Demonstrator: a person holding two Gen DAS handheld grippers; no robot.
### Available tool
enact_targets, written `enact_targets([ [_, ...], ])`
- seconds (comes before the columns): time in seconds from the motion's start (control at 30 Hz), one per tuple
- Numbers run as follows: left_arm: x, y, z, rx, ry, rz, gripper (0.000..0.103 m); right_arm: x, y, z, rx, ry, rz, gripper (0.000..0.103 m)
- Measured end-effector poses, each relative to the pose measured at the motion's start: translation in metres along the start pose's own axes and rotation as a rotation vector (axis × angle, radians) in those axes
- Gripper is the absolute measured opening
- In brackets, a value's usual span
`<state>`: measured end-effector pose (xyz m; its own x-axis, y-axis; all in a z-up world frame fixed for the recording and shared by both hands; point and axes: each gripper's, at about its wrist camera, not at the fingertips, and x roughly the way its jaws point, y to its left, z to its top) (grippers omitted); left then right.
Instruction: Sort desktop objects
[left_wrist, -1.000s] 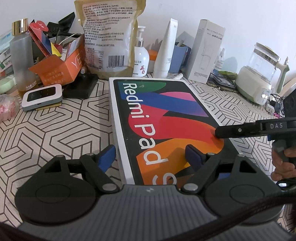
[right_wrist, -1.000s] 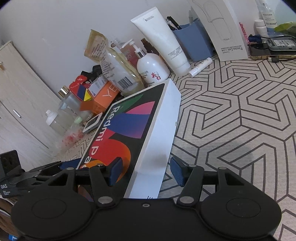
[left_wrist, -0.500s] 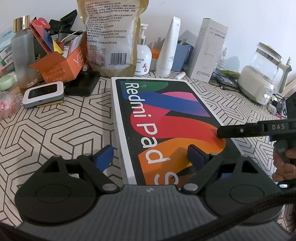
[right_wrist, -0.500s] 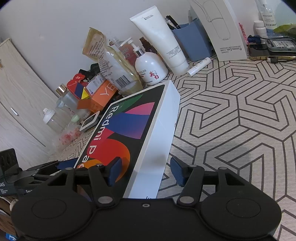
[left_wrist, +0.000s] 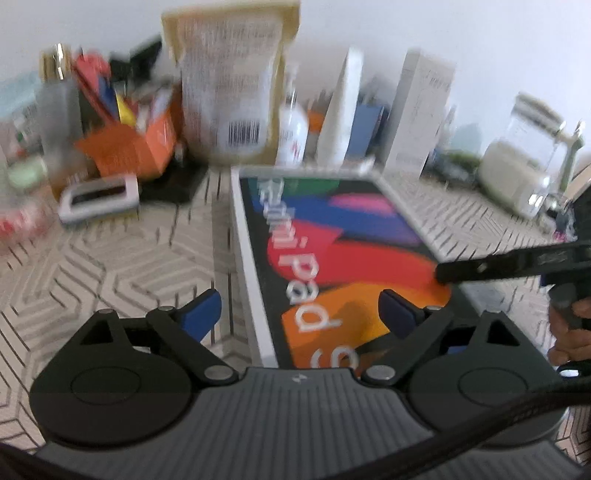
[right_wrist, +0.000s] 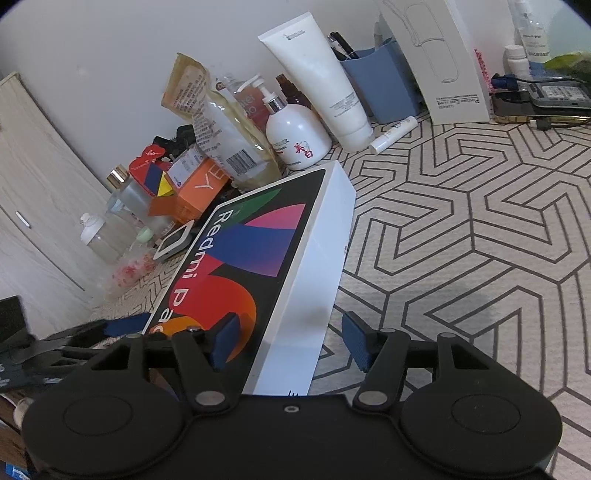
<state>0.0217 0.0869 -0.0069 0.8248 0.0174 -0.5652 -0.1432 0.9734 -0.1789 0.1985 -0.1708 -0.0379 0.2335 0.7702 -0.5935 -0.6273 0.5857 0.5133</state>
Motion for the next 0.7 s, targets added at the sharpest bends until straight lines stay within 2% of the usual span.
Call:
enact_targets([
  [0.1,-0.016,-0.009,0.0,-0.021,-0.015,0.003,0.093,-0.011,0.01,0.002,-0.045,-0.028,-0.038,0.067],
  [0.2,-0.029,-0.034,-0.006,0.023,-0.02,0.103,0.093,-0.021,0.029,-0.002,-0.126,-0.046,-0.093,0.071],
  [0.23,-0.032,-0.045,-0.01,0.053,-0.023,0.172,0.093,-0.026,0.036,-0.005,-0.145,-0.049,-0.108,0.073],
  [0.33,-0.037,-0.061,-0.023,0.064,-0.001,0.272,0.094,-0.043,0.057,-0.023,-0.196,-0.071,-0.17,0.075],
  [0.4,-0.038,-0.059,-0.029,-0.007,0.051,0.259,0.094,-0.055,0.069,-0.04,-0.234,-0.087,-0.187,0.084],
  [0.53,-0.045,-0.056,-0.043,-0.122,0.104,0.228,0.094,-0.075,0.083,-0.076,-0.291,-0.103,-0.19,0.085],
  [0.7,-0.08,-0.064,-0.059,-0.177,0.028,0.227,0.094,-0.099,0.088,-0.114,-0.324,-0.13,-0.234,0.085],
])
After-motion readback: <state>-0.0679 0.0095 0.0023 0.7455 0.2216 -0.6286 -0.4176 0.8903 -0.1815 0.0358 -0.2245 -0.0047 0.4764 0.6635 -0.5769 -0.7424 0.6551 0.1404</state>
